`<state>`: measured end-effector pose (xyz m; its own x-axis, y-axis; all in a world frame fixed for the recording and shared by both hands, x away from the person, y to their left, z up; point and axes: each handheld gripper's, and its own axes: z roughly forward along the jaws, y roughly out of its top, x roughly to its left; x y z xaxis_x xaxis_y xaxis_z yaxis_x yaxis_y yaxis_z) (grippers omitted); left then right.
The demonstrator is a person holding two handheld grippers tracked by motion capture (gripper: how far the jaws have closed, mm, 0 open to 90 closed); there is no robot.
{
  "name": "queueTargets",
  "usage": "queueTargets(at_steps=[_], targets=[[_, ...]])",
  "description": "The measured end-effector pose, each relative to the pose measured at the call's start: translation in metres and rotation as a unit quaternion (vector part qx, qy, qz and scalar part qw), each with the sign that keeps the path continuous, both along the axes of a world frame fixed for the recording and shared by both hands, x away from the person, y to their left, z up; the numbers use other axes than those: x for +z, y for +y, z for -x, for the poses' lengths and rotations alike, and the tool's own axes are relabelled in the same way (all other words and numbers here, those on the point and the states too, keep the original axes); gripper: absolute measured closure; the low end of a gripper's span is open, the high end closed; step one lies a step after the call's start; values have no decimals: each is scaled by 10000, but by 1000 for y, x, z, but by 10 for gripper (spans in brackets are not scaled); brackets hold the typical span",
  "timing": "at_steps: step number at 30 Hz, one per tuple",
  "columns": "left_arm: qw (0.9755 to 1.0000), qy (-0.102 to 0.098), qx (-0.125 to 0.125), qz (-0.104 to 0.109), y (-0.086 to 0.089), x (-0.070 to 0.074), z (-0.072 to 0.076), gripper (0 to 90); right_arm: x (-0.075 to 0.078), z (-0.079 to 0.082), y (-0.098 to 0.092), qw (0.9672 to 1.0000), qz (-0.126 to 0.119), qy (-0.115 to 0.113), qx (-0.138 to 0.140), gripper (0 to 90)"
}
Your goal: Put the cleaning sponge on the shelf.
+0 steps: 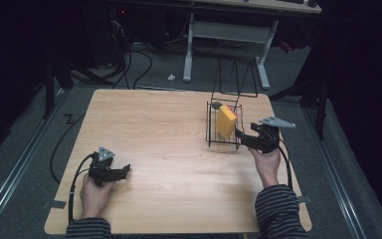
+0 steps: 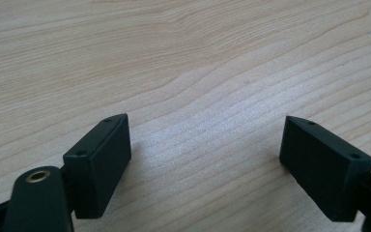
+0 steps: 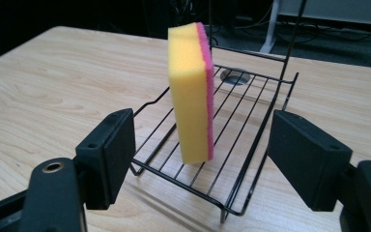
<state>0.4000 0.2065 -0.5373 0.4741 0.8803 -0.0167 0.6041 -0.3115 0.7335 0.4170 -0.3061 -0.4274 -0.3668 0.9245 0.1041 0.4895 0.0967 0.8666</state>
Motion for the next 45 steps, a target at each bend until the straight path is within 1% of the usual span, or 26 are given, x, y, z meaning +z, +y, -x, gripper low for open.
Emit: queueTargets(at_steps=[5, 7, 10, 12, 15, 19, 24, 25, 28, 30, 36, 39, 45], targets=[[10000, 0, 0, 1, 0, 0, 0, 191, 4, 10, -9, 10000, 0, -35, -51, 263], [10000, -1, 0, 2, 0, 0, 0, 191, 6, 16, -12, 9999, -15, -128, -71, 272], [10000, 0, 0, 1, 0, 0, 0, 191, 6, 23, -17, 9998, -54, -186, -96, 276], [10000, -1, 2, 4, 0, 0, 0, 191, 5, 27, -20, 9998, -103, -160, -112, 278], [10000, 0, 0, 4, 0, 0, 0, 191, 3, 30, -23, 9998, -66, -125, -157, 284], [10000, 0, 0, 3, 0, 0, 0, 192, 5, 38, -27, 9995, -96, -251, -152, 294], [10000, 0, 1, 3, 0, 0, 0, 191, 5, 47, -32, 9992, -143, -308, -188, 300], [10000, 0, 0, 4, 0, 0, 0, 192, 4, 48, -34, 9991, -154, -350, -193, 302], [10000, 0, 0, 2, 0, 0, 0, 192, 4, 55, -38, 9985, -224, -438, -231, 307], [10000, 2, -1, 1, 0, 0, 0, 191, 4, 59, -41, 9982, -286, -452, -266, 310], [10000, 1, -1, 3, 0, 0, 0, 191, 0, 70, -51, 9975, -344, -487, -370, 312], [10000, 1, 0, 3, 0, 0, 0, 191, -5, 76, -56, 9967, -432, -521, -440, 313], [10000, 2, -1, 1, 0, 0, 0, 191, -18, 83, -64, 9963, -504, -428, -553, 317]])
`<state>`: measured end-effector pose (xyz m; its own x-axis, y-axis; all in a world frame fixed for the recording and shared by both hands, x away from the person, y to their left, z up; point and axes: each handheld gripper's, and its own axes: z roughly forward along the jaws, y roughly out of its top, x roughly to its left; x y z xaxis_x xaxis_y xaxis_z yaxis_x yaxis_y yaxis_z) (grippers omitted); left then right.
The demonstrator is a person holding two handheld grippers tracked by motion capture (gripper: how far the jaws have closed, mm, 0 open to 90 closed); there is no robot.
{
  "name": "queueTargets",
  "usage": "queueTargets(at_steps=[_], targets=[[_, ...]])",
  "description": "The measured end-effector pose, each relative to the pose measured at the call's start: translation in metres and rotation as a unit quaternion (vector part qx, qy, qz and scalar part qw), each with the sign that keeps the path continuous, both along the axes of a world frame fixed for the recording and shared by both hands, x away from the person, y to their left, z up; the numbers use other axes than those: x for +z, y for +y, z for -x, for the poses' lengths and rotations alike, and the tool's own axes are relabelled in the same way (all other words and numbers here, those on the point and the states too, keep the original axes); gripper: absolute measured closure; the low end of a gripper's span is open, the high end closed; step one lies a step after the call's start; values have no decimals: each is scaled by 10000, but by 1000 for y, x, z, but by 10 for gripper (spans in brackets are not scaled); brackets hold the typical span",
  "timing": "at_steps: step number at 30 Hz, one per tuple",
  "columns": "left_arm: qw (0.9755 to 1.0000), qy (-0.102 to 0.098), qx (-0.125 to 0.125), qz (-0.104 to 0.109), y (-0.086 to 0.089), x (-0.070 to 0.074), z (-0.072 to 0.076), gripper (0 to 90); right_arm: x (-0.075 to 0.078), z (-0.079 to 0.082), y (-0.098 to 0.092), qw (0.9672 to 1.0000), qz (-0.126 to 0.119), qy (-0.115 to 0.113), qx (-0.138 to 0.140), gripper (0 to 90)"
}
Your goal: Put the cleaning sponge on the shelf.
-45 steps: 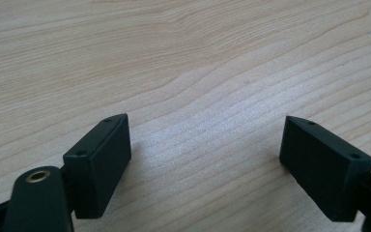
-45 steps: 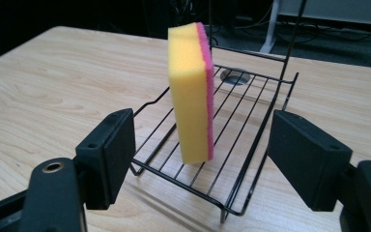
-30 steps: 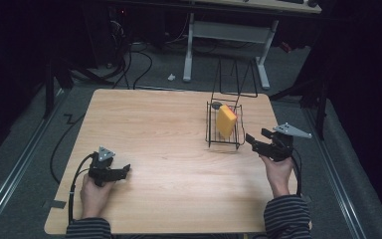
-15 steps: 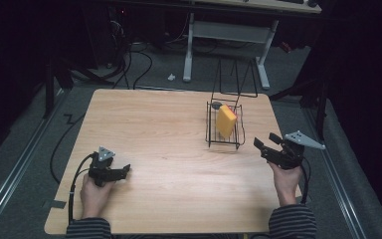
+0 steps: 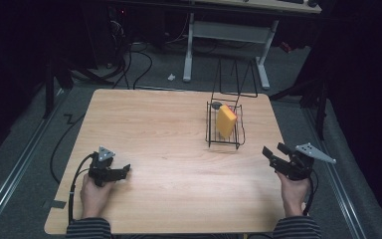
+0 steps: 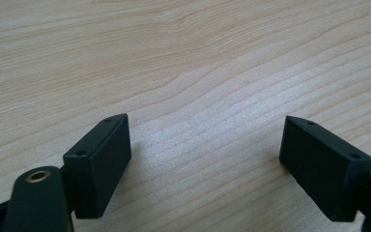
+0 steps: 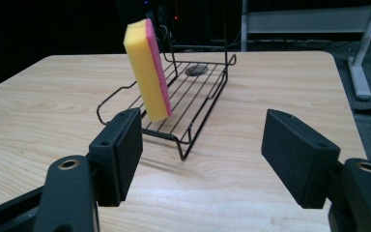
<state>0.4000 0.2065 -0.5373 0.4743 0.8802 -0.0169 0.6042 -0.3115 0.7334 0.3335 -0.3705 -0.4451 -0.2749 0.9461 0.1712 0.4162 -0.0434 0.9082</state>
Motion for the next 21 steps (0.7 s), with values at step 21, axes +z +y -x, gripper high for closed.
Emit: queueTargets(at_steps=[21], targets=[[10000, -1, 1, 1, 0, 0, 0, 191, -29, -4, 5, 9997, -74, 236, 9, 329]])
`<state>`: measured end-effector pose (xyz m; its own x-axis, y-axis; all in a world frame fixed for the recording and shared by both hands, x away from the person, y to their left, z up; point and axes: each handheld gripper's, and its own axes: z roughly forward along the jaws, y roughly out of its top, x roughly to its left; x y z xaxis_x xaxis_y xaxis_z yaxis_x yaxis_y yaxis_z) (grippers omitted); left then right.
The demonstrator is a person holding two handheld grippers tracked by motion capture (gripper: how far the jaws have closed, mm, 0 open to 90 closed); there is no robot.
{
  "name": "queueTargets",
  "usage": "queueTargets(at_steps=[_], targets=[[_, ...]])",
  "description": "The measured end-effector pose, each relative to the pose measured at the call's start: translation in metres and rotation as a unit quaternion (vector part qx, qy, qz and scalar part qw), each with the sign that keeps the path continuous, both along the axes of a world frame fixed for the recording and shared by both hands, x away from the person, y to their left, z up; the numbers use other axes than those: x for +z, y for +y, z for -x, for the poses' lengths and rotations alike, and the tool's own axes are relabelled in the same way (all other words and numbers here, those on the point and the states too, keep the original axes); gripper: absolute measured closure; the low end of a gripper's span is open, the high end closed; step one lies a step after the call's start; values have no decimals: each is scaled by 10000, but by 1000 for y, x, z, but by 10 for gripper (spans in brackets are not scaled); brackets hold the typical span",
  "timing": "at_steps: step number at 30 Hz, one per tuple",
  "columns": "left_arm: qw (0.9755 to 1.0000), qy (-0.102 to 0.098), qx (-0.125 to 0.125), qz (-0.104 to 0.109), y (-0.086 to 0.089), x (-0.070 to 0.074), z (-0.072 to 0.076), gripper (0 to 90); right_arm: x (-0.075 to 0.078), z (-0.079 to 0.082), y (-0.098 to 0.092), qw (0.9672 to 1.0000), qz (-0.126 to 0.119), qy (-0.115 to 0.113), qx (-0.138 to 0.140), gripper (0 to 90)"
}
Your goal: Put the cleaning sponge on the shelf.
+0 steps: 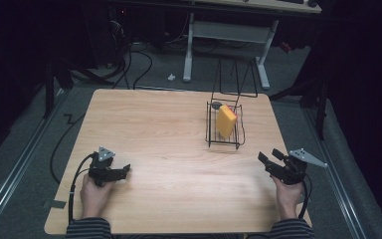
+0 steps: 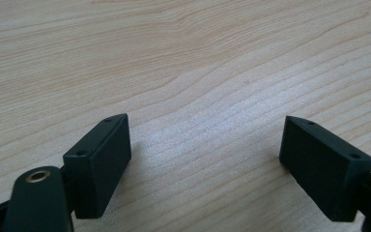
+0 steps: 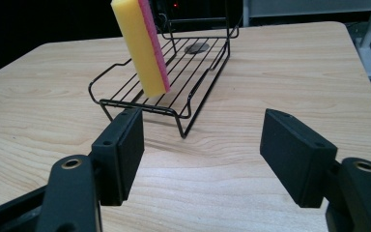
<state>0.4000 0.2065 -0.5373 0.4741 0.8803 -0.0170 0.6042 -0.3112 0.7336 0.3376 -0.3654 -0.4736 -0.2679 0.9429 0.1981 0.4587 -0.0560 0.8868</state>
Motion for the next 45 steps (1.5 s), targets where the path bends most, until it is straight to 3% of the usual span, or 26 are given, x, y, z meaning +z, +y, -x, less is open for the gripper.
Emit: queueTargets(at_steps=[22, 29, 45], targets=[[10000, 0, 0, 0, 0, 0, 0, 191, -21, -16, 22, 9987, 257, 361, 244, 359], [10000, 0, 0, 2, 0, 0, 0, 191, -26, -20, 29, 9976, 442, 451, 290, 386], [10000, -1, -1, -2, 0, 0, 0, 191, -41, -32, 46, 9923, 857, 803, 382, 426]])
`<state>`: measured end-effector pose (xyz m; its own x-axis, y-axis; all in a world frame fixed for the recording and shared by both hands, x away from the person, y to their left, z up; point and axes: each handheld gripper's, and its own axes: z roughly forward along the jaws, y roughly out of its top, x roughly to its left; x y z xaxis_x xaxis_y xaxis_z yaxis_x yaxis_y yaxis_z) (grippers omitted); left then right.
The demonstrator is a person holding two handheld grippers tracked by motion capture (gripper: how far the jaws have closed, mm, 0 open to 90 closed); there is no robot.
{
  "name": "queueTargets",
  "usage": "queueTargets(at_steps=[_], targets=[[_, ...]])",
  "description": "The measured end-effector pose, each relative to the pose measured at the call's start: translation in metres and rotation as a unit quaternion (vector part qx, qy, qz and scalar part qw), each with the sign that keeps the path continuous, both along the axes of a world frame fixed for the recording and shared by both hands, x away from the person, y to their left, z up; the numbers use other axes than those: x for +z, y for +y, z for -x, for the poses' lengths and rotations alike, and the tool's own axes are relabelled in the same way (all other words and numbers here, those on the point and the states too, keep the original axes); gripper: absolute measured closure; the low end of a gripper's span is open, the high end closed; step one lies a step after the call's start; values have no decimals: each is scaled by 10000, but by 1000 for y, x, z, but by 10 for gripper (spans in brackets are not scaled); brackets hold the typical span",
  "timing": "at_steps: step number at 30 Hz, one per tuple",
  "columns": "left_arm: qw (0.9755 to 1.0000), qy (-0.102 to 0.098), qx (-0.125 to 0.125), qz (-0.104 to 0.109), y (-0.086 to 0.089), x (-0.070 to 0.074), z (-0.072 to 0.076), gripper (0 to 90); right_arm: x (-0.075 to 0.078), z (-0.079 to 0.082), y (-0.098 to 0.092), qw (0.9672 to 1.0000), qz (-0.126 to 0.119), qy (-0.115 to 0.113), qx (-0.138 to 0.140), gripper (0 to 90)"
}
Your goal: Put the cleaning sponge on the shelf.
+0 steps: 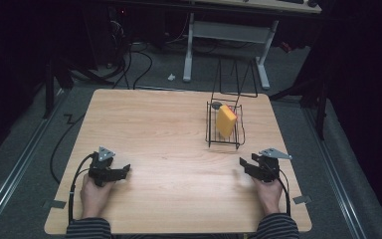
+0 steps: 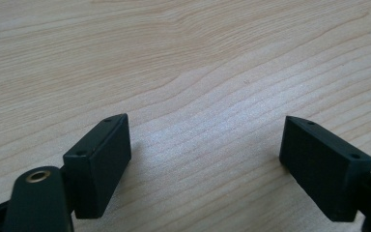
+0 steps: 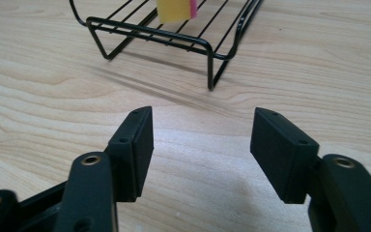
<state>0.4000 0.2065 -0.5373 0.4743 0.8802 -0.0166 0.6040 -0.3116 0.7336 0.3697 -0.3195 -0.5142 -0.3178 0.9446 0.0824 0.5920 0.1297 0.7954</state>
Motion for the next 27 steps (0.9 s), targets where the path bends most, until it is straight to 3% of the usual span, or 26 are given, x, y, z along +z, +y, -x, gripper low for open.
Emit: queueTargets(at_steps=[16, 23, 27], targets=[[10000, 0, 1, 0, 0, 0, 0, 191, -9, -9, 11, 9993, 366, 115, 52, 421], [10000, -1, 0, -2, 0, 0, 0, 191, -15, -12, 12, 9989, 413, 240, 25, 409], [10000, 0, 0, 0, 0, 0, 0, 191, -16, -14, 15, 9976, 597, 358, 64, 391]])
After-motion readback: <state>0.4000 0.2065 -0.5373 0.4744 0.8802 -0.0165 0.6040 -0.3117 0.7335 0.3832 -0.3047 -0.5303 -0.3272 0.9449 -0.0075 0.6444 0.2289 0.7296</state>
